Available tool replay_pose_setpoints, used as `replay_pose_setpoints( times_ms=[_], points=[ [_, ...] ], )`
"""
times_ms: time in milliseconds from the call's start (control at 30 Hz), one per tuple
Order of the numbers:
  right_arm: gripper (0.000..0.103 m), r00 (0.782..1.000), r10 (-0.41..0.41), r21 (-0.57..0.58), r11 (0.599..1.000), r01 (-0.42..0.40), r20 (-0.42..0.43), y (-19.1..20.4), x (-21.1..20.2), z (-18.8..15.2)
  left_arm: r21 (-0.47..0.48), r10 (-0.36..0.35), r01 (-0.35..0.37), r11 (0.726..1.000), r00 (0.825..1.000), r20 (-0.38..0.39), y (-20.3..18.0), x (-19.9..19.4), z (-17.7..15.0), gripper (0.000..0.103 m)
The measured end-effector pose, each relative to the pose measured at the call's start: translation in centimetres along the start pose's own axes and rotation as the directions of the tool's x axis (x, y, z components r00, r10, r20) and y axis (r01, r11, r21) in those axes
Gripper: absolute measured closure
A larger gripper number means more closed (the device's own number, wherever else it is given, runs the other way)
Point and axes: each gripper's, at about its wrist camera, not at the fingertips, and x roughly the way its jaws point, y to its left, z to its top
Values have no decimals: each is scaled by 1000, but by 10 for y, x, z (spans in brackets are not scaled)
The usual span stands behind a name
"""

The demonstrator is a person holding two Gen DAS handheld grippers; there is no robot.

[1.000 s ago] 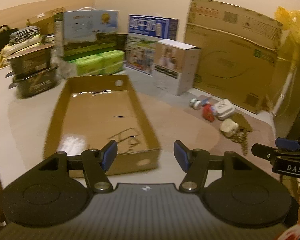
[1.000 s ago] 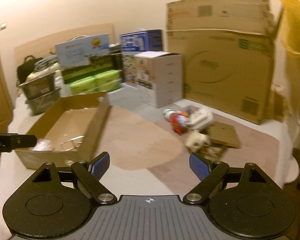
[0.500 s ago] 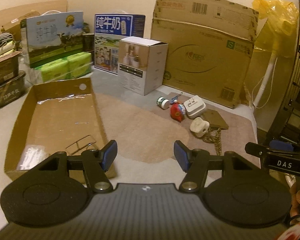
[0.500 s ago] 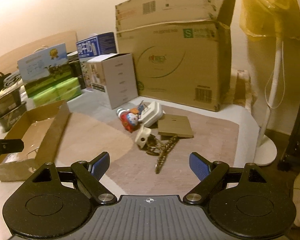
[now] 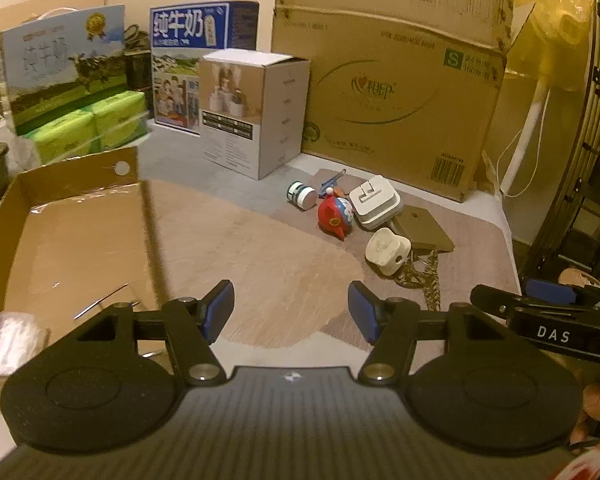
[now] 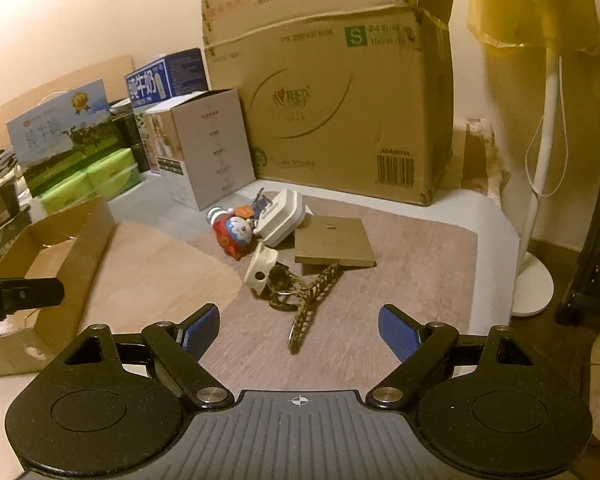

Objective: Organize rigid objects
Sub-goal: 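Move both open grippers back toward the remaining objects, then grasp the white plug with the left gripper while the right gripper grasps the leopard-print cord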

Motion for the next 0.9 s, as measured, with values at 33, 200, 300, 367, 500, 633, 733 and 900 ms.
replay_pose_setpoints(
  times_ms=[33,200,300,367,500,633,733,900],
  points=[
    [17,1000,-1,1,1000,1,-3,-1,4,0,1,-3,3,1000,1000,-4,-1,5,1,43],
    [17,1000,-4,9,1000,4,-24,-4,32,3,7,-12,12,1000,1000,-25,-3,34,7,43],
    [17,999,2,13,1000,-1,-40,-4,51,4,8,-15,15,1000,999,-35,-3,49,10,43],
    [17,999,5,17,1000,-4,-49,-3,62,5,6,-17,17,1000,999,-41,-3,58,11,43],
    [17,998,2,22,1000,-1,-60,-3,83,6,10,-16,17,1000,998,-53,-4,73,13,43],
    [25,997,-22,18,1000,23,-67,-3,99,7,13,-21,21,1000,998,-62,-6,84,14,43],
    [34,995,-43,14,999,44,-89,-4,110,5,9,-23,24,1000,998,-66,-6,90,14,43],
    [38,995,-49,19,999,51,-88,-6,118,5,9,-26,27,1000,997,-74,-8,96,14,43]
  ],
)
